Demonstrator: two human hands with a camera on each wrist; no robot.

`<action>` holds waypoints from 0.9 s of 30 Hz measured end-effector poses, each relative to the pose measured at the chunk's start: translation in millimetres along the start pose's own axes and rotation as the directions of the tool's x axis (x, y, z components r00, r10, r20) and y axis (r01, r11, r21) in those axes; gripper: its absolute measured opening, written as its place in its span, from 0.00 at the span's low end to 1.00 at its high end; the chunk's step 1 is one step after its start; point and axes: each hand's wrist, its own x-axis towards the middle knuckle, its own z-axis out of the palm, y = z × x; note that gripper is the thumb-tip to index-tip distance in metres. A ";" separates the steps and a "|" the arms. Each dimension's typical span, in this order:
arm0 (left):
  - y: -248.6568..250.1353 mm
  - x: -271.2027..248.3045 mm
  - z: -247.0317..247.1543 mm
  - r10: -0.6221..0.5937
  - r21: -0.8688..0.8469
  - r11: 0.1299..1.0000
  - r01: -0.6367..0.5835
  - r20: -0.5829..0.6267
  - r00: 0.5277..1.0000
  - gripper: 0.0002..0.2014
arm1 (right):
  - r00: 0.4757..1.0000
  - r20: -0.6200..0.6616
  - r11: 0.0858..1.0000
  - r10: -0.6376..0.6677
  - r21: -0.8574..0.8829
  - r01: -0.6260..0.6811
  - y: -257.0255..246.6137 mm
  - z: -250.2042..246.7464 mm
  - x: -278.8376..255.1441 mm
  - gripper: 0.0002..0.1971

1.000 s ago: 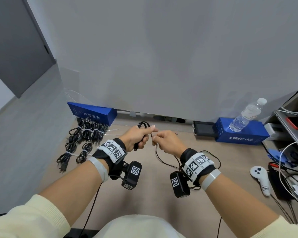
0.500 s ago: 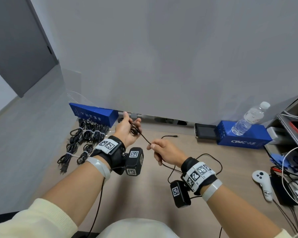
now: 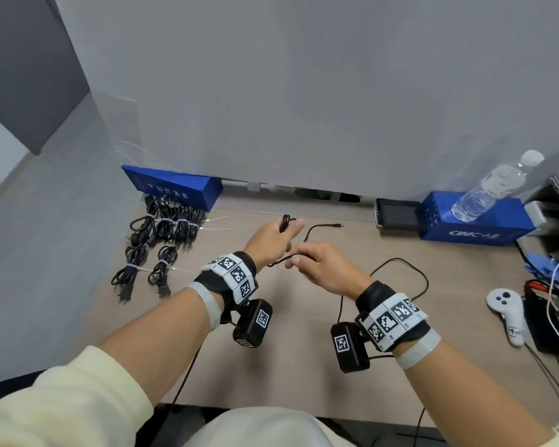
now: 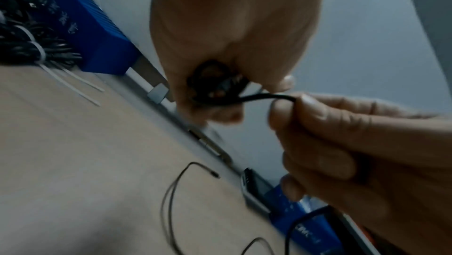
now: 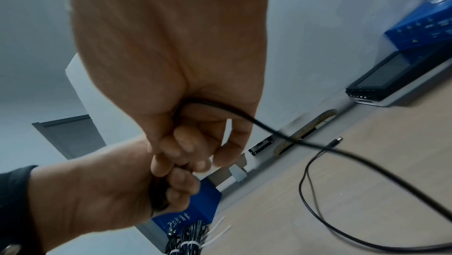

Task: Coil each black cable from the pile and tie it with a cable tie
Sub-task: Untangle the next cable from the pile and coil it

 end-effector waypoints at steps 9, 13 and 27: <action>-24.9 -16.3 26.7 -0.308 -0.071 0.887 0.456 0.644 0.700 0.29 | 0.964 -0.224 0.982 0.146 0.150 -0.114 62.0 9.5 5.6 0.09; -37.3 -22.6 19.8 -0.359 0.002 0.861 0.509 0.711 0.605 0.15 | 0.960 -0.219 0.963 0.174 0.242 -0.120 77.4 8.3 1.9 0.07; -13.5 -14.1 25.7 -0.369 -0.442 0.767 0.466 0.290 0.883 0.11 | 0.983 -0.142 0.990 0.113 0.099 -0.100 52.4 17.6 -1.8 0.11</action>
